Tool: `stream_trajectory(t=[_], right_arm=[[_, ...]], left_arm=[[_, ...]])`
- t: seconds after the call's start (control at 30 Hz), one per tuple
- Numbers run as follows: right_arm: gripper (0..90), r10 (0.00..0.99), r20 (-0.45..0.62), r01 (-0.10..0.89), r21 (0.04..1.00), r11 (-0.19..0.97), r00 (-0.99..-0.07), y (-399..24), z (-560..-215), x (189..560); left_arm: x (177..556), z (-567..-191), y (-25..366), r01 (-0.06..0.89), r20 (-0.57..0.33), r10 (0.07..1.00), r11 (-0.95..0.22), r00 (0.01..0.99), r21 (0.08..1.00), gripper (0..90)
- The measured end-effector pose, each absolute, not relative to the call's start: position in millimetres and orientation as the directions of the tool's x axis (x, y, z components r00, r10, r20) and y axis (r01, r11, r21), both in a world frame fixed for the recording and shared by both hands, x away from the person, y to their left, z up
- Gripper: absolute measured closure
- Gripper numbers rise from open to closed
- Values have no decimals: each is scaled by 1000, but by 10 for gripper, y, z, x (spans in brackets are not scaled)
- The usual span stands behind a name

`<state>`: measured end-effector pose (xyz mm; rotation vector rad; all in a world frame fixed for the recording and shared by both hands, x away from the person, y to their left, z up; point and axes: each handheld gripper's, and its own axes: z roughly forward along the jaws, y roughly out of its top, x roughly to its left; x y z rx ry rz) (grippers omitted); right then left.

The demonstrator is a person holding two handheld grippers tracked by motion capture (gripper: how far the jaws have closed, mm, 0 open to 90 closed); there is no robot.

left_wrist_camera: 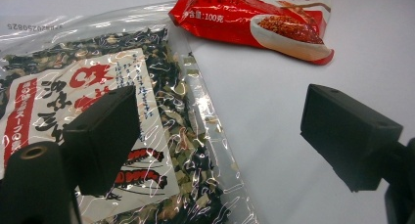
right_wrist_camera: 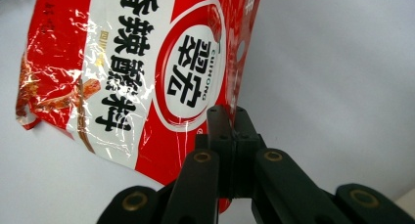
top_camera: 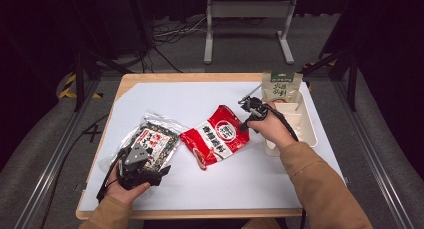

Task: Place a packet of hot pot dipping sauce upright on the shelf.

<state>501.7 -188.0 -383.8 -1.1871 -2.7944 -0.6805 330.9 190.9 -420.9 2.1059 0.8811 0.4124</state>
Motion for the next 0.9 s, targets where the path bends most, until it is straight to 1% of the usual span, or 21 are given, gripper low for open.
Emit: stream_trajectory(t=[0.13,0.2,0.33,0.5,0.77,0.9], right_arm=[[898,673,221,697,384,605,-706,-1868,-3744,4972],[898,672,209,691,390,608,-710,-1858,-3675,4943],[898,669,221,691,398,603,-710,-1849,-3571,4905],[899,660,228,682,435,588,-716,-1862,-3351,4822],[899,639,247,667,471,578,-728,-1813,-3113,4682],[899,619,227,637,491,594,-752,-1743,-2978,4593]], left_arm=[[3307,-4208,1910,451,-9,712,-436,703,779,152],[3310,-4203,1915,450,-6,711,-438,703,778,151],[3304,-4198,1916,452,-8,713,-436,702,779,151],[3301,-4199,1915,456,-17,717,-424,697,782,151],[3301,-4194,1917,452,-9,716,-431,698,781,152],[3301,-4192,1921,452,-10,716,-430,698,782,151]])
